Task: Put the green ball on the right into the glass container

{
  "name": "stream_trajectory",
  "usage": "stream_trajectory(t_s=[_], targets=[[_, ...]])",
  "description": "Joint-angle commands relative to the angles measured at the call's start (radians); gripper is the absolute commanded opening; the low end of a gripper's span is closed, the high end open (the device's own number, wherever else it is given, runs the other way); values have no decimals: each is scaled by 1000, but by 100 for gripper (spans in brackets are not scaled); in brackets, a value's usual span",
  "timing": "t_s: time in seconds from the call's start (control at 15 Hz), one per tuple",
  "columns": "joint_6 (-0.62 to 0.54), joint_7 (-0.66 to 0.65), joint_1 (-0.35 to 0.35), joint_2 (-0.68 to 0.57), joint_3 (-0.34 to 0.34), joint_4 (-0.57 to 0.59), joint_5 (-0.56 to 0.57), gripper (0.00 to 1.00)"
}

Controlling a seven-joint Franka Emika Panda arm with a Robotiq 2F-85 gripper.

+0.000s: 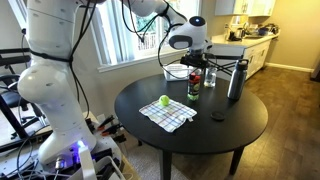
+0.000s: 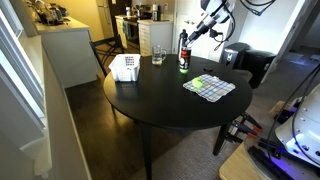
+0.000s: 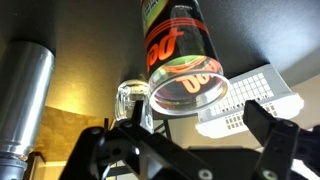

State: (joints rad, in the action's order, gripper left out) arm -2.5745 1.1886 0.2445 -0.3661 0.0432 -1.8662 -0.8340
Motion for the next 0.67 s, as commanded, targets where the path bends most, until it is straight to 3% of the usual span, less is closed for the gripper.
stream_trajectory(t_s=[0.0,0.6], targets=[[-4,68,14,37,20,-30,-51,100],[3,25,-9,9,1,2,-24,100]])
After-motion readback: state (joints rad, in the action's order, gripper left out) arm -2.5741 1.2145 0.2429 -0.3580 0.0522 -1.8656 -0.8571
